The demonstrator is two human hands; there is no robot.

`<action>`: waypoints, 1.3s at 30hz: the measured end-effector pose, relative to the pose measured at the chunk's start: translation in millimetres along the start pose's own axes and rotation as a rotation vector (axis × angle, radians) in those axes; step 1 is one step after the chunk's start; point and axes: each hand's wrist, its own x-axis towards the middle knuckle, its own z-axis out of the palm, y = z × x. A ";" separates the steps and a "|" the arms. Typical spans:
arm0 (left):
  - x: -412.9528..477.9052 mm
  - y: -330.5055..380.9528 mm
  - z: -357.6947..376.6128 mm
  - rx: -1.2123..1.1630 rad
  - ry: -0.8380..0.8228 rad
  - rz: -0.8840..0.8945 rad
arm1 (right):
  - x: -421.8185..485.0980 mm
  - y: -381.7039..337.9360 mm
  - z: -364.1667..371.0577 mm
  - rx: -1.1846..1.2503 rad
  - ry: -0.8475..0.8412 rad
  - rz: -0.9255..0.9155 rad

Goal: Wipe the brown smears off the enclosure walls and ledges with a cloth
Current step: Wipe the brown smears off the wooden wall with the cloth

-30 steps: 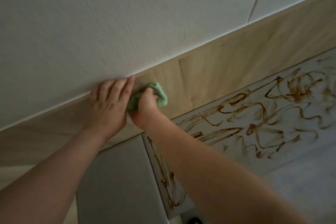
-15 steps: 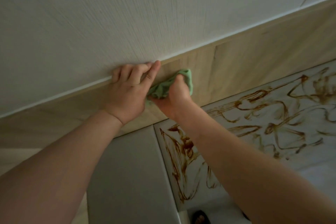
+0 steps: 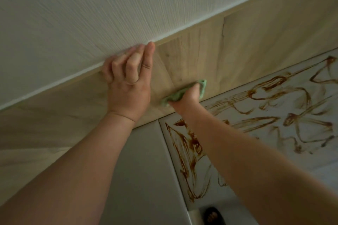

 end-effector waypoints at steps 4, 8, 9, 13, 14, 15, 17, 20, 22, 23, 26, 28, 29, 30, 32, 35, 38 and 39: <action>-2.0 2.7 4.8 0.012 0.053 0.007 | 14.0 45.9 -13.2 0.023 -0.219 0.277; -2.7 -1.5 11.1 0.016 0.118 0.039 | 49.8 -6.1 -40.9 -0.028 -0.035 0.070; -3.4 -2.4 13.6 0.019 0.133 0.043 | 58.1 -22.8 -48.1 -0.045 0.047 -0.033; -6.5 -4.1 20.5 0.067 0.161 0.044 | 99.3 -13.6 -60.4 -0.031 0.161 -0.181; -5.9 -3.4 21.0 0.073 0.165 0.043 | 109.6 8.5 -57.9 -0.012 0.140 -0.115; -6.4 -3.0 22.2 0.077 0.167 0.042 | 112.5 34.4 -53.7 0.015 0.083 -0.019; -6.4 -2.6 22.8 0.080 0.176 0.033 | 106.9 75.9 -41.4 0.092 -0.021 0.192; -6.6 -3.3 23.4 0.105 0.184 0.040 | 98.0 84.5 -36.5 0.130 -0.086 0.322; -5.7 -3.4 23.2 0.110 0.191 0.043 | 96.5 55.9 -46.6 0.100 -0.069 0.278; -5.1 -3.2 22.8 0.110 0.195 0.040 | 95.3 37.7 -51.2 0.097 -0.042 0.211; -6.1 -1.4 21.6 0.106 0.181 0.022 | 90.0 -14.3 -60.0 0.141 0.086 0.011; -6.6 -0.7 20.7 0.102 0.166 0.018 | 80.2 -20.3 -52.2 0.160 0.110 -0.056; -6.0 0.2 19.9 0.102 0.159 0.015 | 72.7 -10.5 -44.9 0.163 0.111 -0.035; -5.6 -0.3 18.8 0.104 0.146 0.010 | 64.5 6.5 -34.9 0.162 0.082 0.027; -3.4 2.1 12.4 0.083 0.102 -0.005 | 39.6 39.0 -17.8 0.177 -0.101 0.188; 0.6 8.8 -3.8 0.037 -0.007 -0.036 | 11.8 38.2 -7.7 0.135 -0.311 0.282; 8.1 17.2 -21.0 -0.025 -0.161 -0.093 | -1.8 -29.8 -16.5 0.091 -0.102 0.066; 10.8 18.8 -27.0 -0.048 -0.193 -0.112 | -2.0 -55.6 -17.9 0.076 -0.011 -0.064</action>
